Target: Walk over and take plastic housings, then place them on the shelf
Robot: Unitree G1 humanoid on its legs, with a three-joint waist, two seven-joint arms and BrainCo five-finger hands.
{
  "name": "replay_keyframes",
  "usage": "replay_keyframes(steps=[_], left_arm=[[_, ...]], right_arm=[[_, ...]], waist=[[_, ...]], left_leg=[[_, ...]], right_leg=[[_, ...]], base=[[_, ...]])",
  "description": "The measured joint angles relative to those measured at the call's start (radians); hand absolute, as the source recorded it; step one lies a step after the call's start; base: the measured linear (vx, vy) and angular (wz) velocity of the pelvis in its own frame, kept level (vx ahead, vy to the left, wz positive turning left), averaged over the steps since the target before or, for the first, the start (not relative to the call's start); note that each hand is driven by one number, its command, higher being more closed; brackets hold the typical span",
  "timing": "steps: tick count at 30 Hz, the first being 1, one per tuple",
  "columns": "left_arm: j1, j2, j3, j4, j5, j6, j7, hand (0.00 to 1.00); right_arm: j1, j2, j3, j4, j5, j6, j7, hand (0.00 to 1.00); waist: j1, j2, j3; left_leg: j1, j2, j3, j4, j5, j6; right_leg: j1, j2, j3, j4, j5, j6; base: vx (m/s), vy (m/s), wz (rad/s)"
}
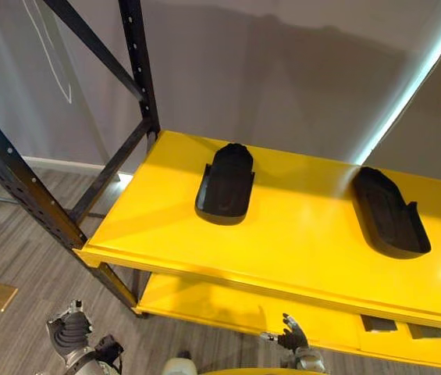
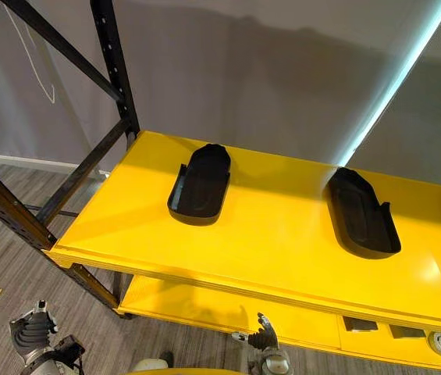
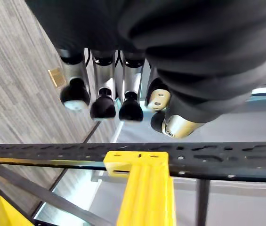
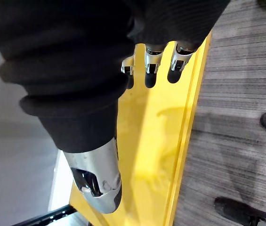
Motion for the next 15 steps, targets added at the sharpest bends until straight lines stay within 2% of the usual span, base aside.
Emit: replay_keyframes(steps=[2, 4, 6, 10, 15], left_arm=[[-0.047, 0.03, -0.049, 0.234, 0.026, 0.043, -0.094, 0.0], [-0.08, 0.03, -0.099, 0.334, 0.053, 0.06, -0.123, 0.0], [-0.106, 0.037, -0.142, 0.401, 0.086, 0.062, -0.139, 0.0], [-0.159, 0.05, -0.149, 0.498, 0.155, 0.061, -0.141, 0.0], [-0.205, 0.064, -0.161, 0.591, 0.18, 0.061, -0.142, 0.0]], right_arm=[[-0.001, 0.005, -0.003, -0.02, 0.005, 0.004, 0.002, 0.0], [0.0, 0.004, -0.007, -0.023, 0.007, 0.005, 0.002, 0.0], [-0.002, 0.003, -0.017, -0.023, 0.008, 0.005, 0.002, 0.0], [0.0, 0.0, -0.046, -0.02, 0.008, 0.005, 0.0, 0.0], [-0.005, -0.011, -0.078, 0.018, 0.008, 0.006, -0.001, 0.0]], waist=[[-0.003, 0.004, 0.004], [-0.004, 0.002, 0.006], [-0.004, 0.002, 0.006], [-0.007, 0.016, 0.008], [-0.005, 0.03, 0.003]], left_leg=[[0.001, 0.008, 0.023, 0.007, -0.007, -0.001], [0.003, 0.009, 0.024, 0.005, -0.007, -0.001], [0.013, 0.012, 0.034, -0.001, -0.007, -0.001], [0.04, 0.012, 0.057, -0.028, -0.006, -0.001], [0.067, 0.01, 0.094, -0.06, -0.005, -0.001]], right_leg=[[-0.006, 0.0, 0.017, 0.012, -0.002, 0.003], [-0.006, -0.003, 0.019, 0.011, -0.002, 0.003], [-0.004, -0.003, 0.032, 0.008, -0.002, 0.004], [-0.006, -0.007, 0.054, 0.004, -0.003, 0.006], [-0.005, -0.009, 0.092, -0.016, 0.005, 0.016]], base=[[0.06, 0.0, -0.27], [0.05, -0.001, -0.05], [0.03, -0.004, -0.11], [0.0, 0.0, -0.18], [0.03, 0.011, -0.2]])
